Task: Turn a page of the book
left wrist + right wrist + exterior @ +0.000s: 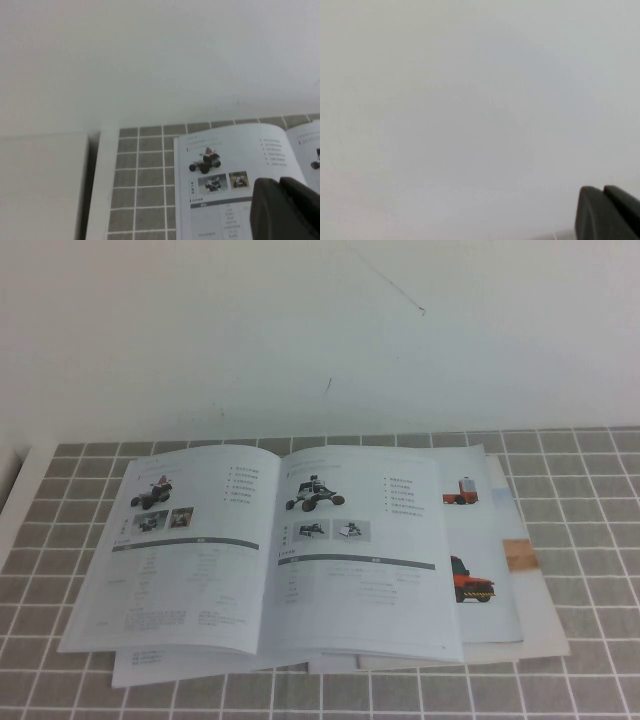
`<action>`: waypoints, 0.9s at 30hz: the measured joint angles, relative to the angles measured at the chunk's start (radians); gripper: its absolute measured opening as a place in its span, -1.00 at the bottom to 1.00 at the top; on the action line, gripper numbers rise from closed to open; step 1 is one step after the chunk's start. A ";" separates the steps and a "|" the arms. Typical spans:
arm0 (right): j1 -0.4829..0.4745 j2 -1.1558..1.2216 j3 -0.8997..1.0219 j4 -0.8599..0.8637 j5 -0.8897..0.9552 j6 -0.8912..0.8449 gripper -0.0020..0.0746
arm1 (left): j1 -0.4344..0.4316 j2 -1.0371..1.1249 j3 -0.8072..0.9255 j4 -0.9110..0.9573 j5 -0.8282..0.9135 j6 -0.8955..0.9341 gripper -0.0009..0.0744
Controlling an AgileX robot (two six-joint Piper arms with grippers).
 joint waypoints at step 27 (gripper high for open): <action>0.102 0.516 -0.002 1.031 0.651 -1.238 -0.92 | -0.116 0.830 -0.124 -0.616 0.076 0.533 -0.99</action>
